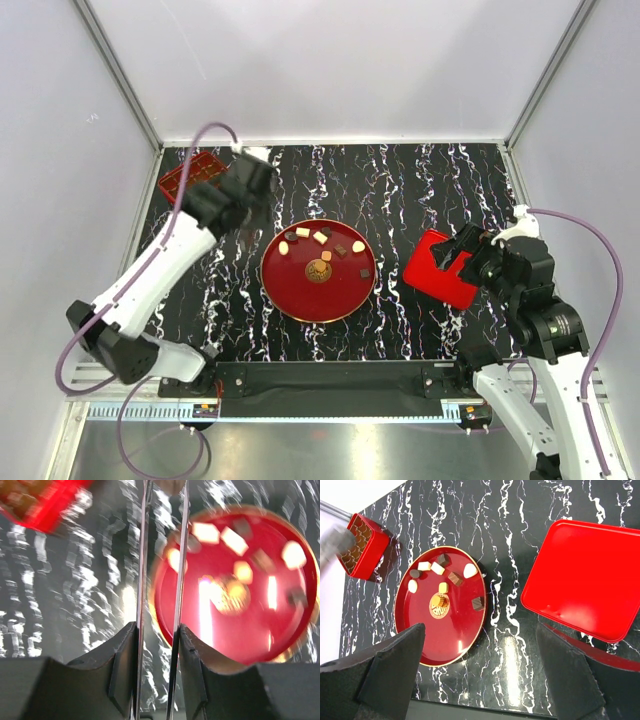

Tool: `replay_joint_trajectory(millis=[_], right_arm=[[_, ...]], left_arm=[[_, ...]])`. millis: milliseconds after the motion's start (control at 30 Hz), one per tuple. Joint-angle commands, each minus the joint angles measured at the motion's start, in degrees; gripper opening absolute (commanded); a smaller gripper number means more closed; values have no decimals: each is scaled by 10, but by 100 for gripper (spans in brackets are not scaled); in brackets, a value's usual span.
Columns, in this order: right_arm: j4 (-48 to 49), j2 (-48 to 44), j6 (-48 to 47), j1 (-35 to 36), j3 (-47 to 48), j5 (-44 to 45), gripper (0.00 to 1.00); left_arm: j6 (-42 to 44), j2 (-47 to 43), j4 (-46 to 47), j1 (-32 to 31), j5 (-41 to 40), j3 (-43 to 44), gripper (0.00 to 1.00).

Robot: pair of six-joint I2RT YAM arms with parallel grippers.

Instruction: Pack the chocolate

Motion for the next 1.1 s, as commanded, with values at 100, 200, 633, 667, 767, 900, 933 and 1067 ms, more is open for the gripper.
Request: replay_joint_trajectory(millis=[100, 200, 633, 667, 767, 900, 933, 1067], right_arm=[[55, -6, 6, 0, -25, -36, 100], [69, 0, 7, 0, -38, -47, 100], [100, 33, -3, 0, -44, -49, 100], [103, 35, -4, 0, -45, -47, 100], [109, 46, -11, 0, -45, -42, 100], [112, 57, -21, 0, -38, -28, 100], [113, 64, -22, 0, -38, -26, 100], [121, 67, -21, 0, -42, -22, 100]], left_arm=[[86, 84, 53, 161, 37, 100, 38], [89, 120, 81, 242, 95, 130, 38], [140, 333, 126, 348, 79, 270, 38], [141, 352, 127, 351, 76, 283, 38], [152, 373, 134, 359, 70, 300, 38], [162, 399, 140, 365, 66, 313, 39], [160, 402, 142, 366, 64, 315, 39], [162, 413, 153, 366, 66, 315, 40]])
